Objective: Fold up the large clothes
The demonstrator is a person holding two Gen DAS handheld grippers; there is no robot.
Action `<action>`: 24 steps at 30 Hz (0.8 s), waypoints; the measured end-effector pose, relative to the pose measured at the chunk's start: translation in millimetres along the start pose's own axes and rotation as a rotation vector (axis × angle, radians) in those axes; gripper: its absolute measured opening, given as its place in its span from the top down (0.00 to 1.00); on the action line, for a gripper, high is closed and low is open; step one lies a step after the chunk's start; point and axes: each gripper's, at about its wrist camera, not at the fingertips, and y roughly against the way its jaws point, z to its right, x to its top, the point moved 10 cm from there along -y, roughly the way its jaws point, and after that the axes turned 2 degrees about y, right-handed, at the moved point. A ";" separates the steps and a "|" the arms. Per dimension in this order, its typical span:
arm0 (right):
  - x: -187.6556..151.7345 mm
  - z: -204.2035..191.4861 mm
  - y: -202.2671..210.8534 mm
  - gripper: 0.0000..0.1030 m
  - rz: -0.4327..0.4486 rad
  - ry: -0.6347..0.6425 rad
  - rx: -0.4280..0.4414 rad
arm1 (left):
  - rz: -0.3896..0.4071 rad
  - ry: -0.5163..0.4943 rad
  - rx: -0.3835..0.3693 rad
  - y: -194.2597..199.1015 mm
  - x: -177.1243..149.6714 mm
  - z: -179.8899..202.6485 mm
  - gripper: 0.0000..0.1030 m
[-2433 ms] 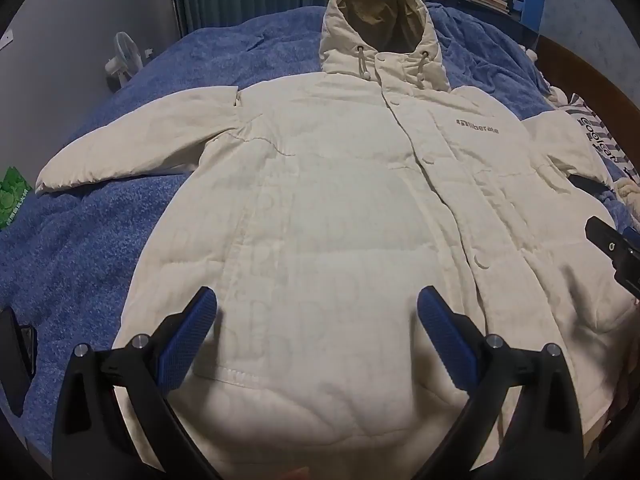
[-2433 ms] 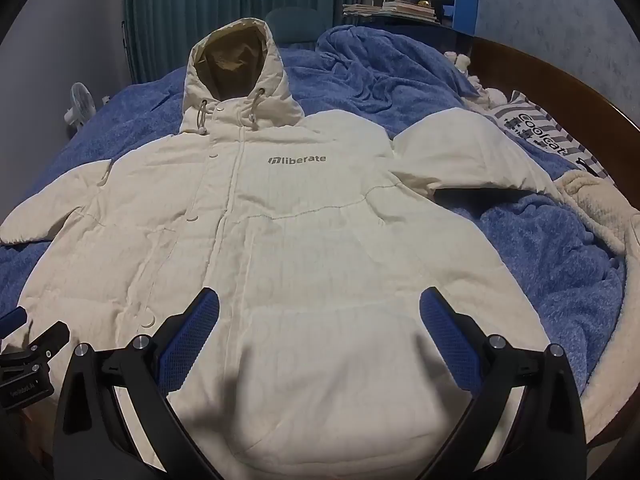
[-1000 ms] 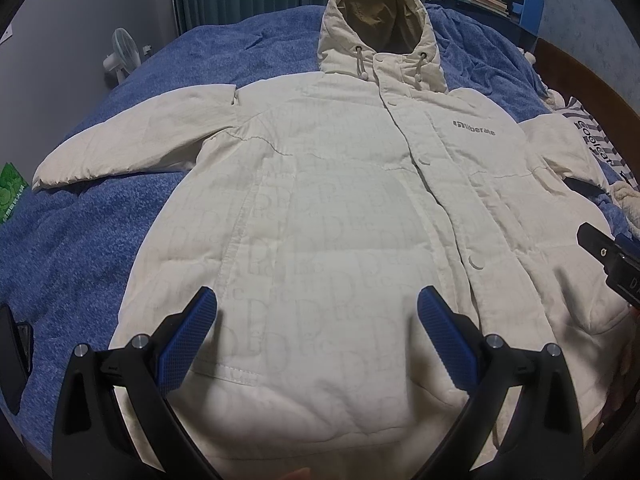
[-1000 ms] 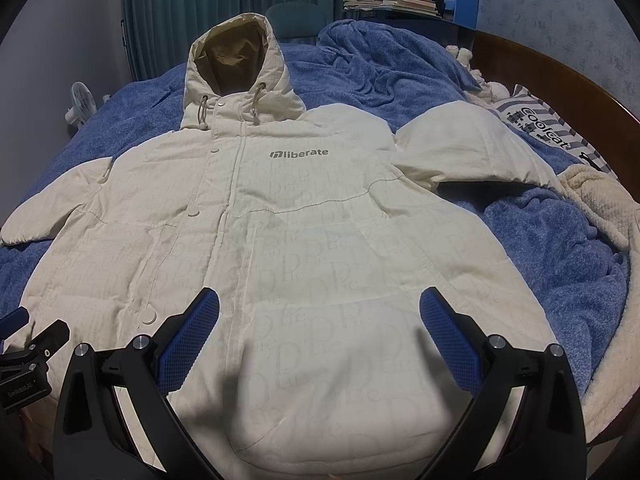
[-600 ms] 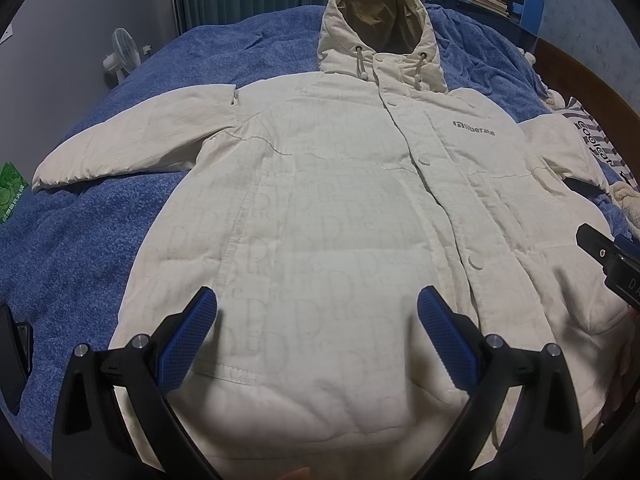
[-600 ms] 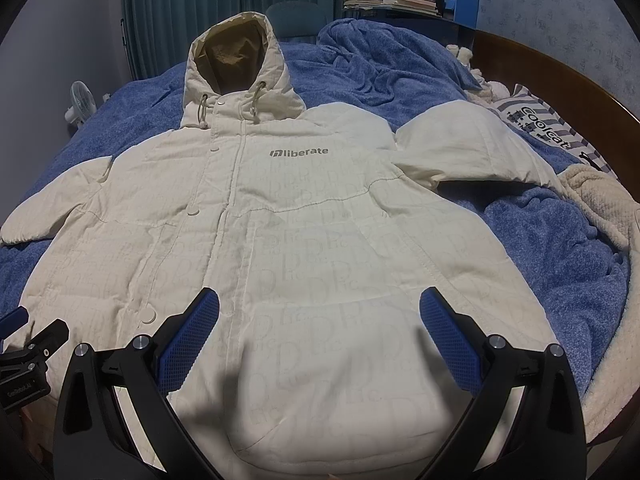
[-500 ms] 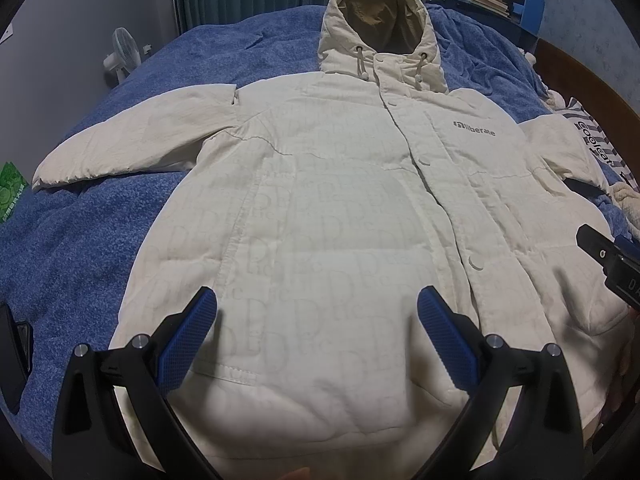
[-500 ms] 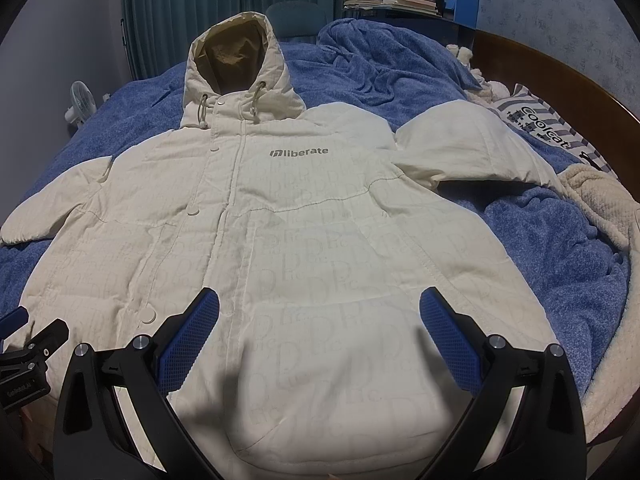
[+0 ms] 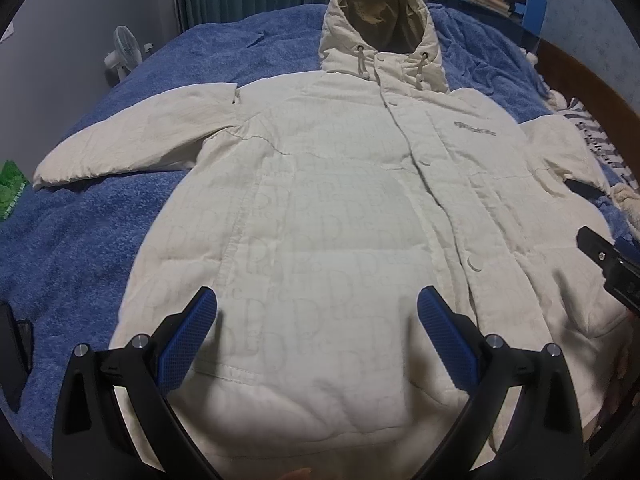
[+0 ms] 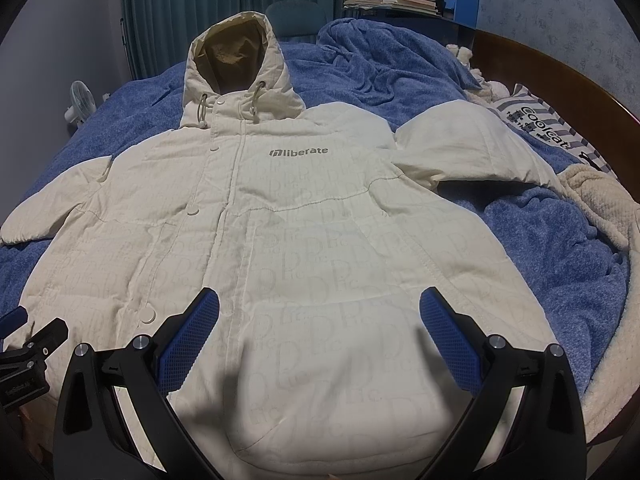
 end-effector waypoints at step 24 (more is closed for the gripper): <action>128.3 197.5 -81.9 0.06 0.058 -0.305 -0.152 | 0.163 -0.128 -0.021 -3.5 135.9 19.7 0.06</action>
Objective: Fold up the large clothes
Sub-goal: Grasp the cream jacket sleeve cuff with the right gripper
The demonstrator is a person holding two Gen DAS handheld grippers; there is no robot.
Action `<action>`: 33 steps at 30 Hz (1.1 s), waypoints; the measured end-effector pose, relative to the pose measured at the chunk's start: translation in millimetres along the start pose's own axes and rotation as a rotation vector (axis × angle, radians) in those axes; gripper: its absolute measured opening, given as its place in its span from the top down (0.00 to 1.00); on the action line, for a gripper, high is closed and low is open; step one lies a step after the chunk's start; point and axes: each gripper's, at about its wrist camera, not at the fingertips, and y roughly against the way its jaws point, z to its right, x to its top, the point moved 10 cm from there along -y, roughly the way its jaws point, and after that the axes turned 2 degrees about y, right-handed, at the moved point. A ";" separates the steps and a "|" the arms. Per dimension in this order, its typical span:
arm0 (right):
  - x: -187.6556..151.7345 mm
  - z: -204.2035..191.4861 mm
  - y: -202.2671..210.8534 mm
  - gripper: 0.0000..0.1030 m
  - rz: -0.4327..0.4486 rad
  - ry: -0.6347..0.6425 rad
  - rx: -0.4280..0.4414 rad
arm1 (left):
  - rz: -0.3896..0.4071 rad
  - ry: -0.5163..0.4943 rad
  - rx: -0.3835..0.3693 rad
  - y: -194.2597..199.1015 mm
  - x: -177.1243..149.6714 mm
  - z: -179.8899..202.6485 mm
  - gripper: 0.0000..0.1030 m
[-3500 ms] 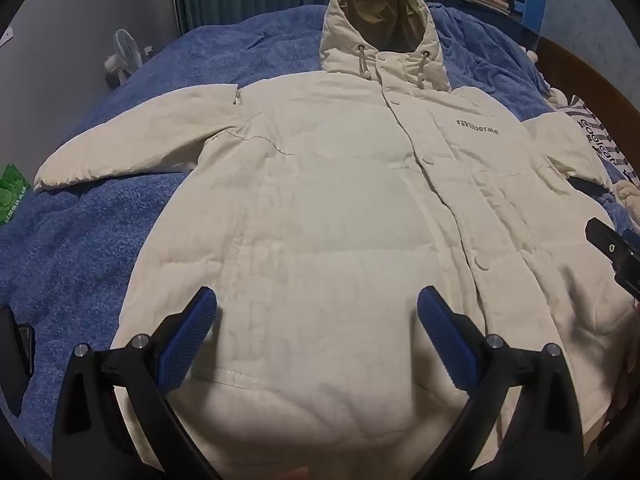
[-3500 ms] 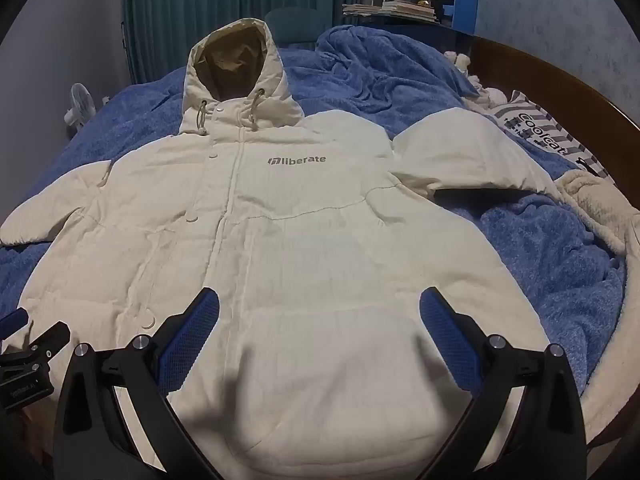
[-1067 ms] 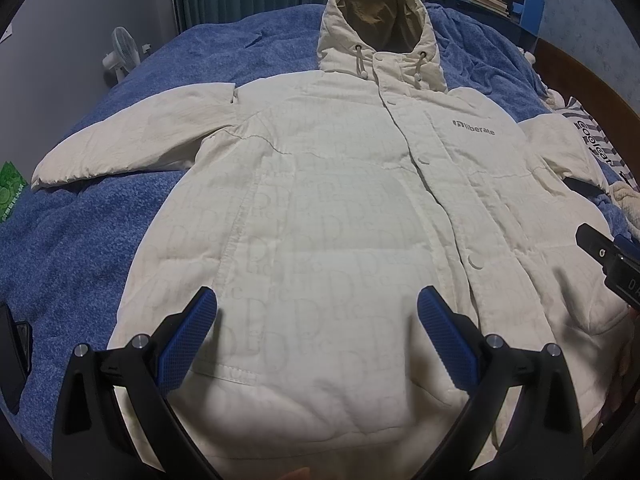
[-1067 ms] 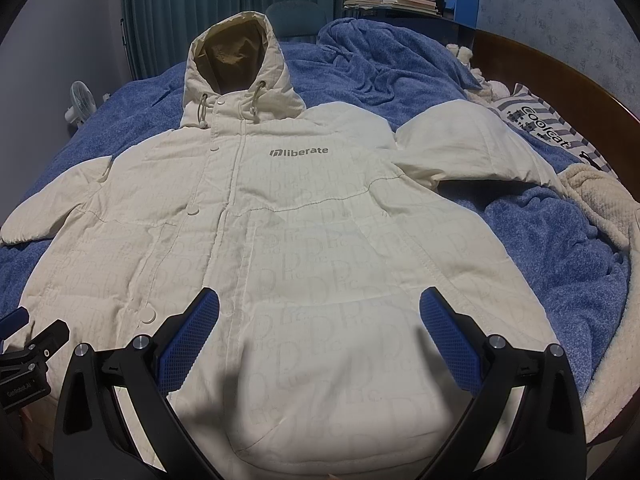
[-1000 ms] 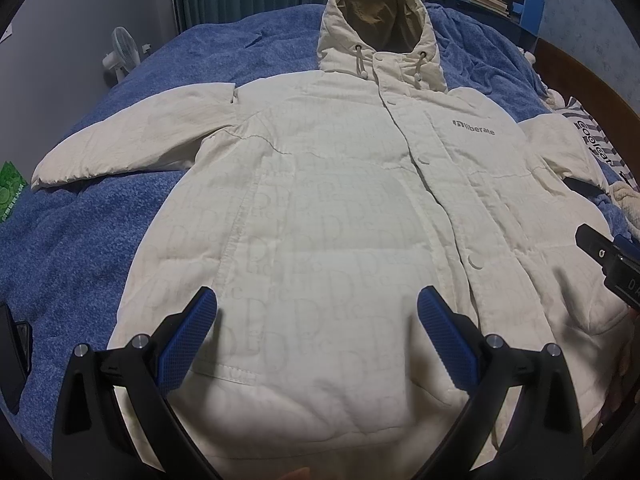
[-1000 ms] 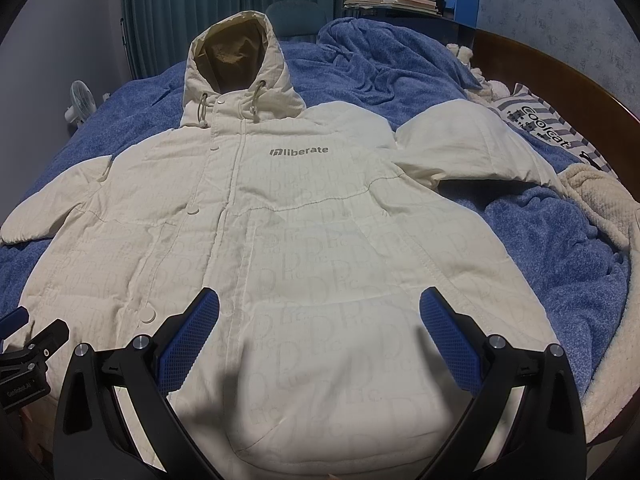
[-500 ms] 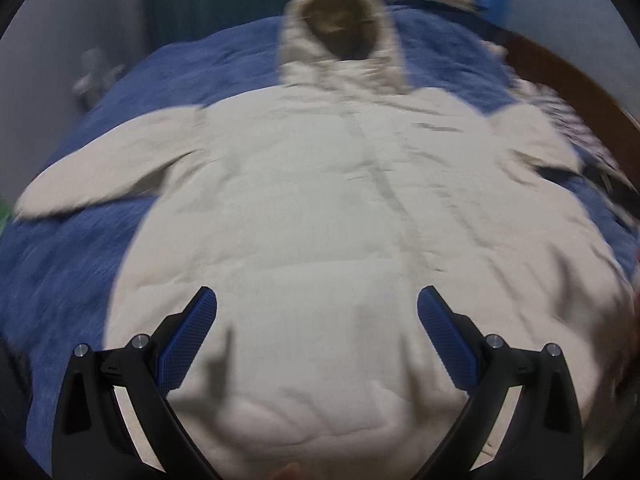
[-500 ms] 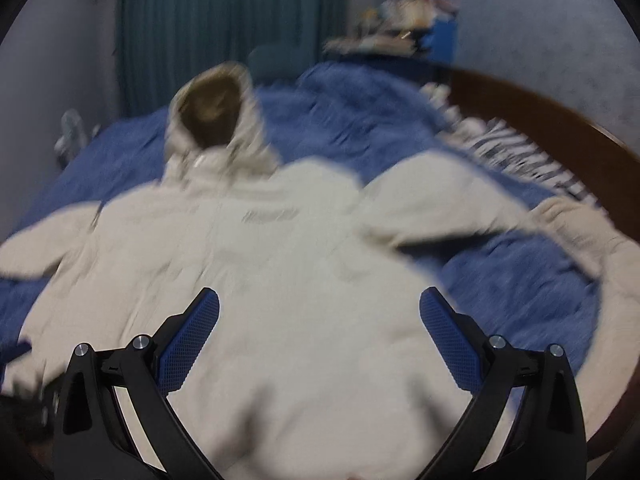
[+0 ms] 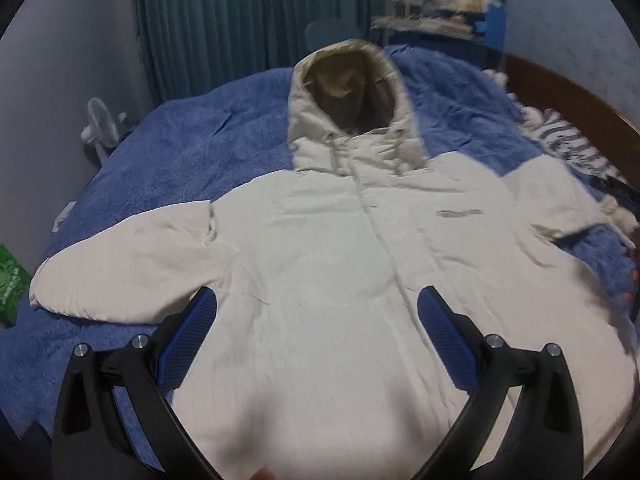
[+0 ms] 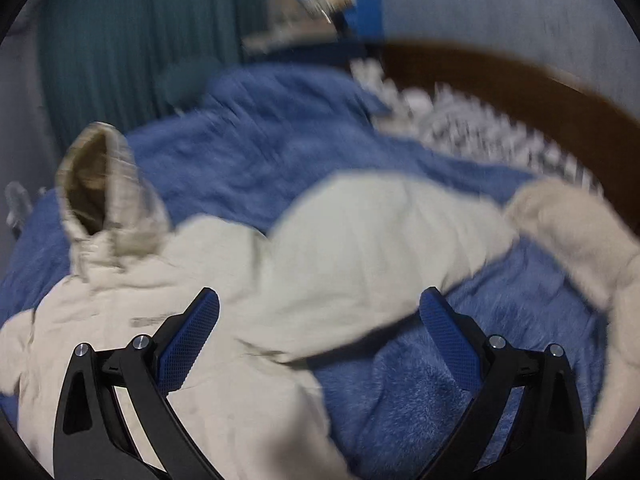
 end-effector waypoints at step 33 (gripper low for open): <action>14.3 146.5 -111.0 0.56 -0.004 -0.695 0.230 | -0.154 0.089 -0.063 -123.8 -40.1 -17.0 0.06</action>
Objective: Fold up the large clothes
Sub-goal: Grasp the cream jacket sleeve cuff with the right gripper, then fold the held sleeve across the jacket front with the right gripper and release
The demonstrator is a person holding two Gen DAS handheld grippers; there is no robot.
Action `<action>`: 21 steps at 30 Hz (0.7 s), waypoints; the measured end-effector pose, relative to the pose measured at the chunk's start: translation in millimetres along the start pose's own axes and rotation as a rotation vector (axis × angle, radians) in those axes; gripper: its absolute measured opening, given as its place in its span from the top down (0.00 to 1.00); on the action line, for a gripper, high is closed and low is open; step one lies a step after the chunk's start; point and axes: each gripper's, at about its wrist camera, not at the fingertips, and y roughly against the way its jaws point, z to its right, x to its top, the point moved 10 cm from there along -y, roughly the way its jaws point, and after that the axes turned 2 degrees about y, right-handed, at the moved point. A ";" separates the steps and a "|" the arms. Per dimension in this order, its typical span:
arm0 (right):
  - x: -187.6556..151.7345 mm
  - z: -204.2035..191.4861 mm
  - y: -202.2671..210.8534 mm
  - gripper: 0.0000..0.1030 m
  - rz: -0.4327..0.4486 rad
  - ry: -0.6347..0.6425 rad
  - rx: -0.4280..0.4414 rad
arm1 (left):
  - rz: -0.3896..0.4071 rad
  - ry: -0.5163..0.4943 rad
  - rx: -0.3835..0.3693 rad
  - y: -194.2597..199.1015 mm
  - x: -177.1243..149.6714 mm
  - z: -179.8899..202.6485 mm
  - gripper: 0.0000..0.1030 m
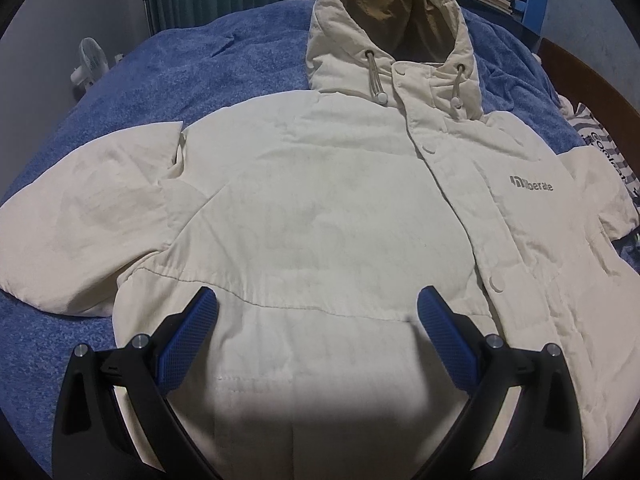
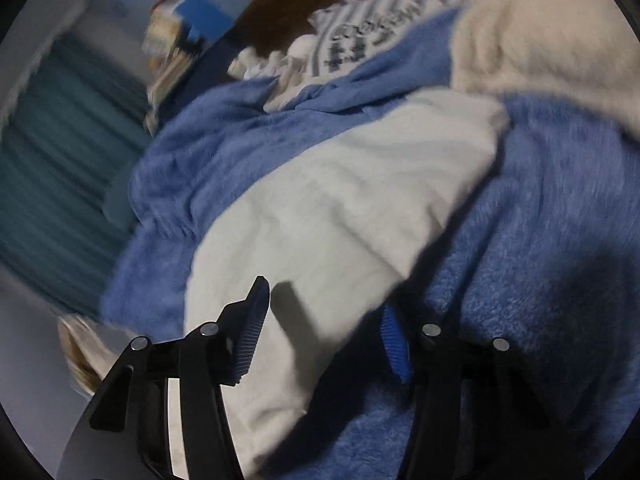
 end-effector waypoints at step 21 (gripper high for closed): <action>-152.0 -261.8 86.0 0.92 -0.136 0.576 0.395 | 0.152 -0.031 -0.062 60.9 22.1 11.6 0.06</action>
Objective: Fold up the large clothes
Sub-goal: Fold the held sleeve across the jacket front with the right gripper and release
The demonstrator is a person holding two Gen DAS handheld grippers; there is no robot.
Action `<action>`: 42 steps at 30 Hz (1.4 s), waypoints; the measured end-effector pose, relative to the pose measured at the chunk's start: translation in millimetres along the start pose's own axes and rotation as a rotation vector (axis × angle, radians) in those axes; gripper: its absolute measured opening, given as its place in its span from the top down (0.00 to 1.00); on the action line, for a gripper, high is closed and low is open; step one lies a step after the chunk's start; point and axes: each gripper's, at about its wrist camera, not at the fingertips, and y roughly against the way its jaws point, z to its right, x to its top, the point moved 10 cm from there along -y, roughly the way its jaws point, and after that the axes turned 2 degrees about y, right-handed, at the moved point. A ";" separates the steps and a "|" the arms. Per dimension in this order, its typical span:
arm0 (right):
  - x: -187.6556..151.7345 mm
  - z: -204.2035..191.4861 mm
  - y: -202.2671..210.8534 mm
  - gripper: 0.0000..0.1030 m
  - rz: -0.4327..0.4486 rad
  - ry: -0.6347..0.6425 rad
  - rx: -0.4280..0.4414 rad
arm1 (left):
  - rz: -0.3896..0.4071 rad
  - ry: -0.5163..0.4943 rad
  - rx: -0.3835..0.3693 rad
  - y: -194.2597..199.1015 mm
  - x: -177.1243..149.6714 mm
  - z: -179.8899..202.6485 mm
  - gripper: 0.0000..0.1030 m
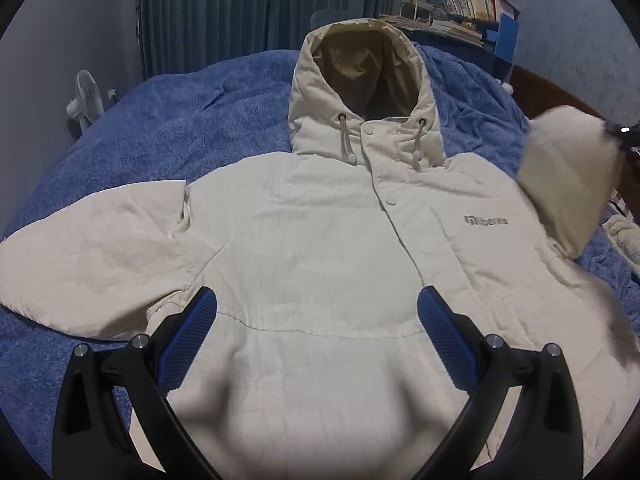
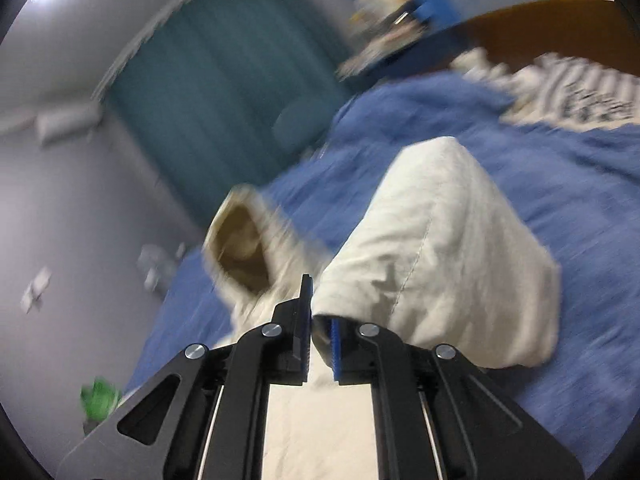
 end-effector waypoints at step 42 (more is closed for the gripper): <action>-4.8 161.4 73.7 0.18 -0.013 -0.389 -0.176 | -0.136 -0.610 -0.128 -105.3 0.1 360.4 0.81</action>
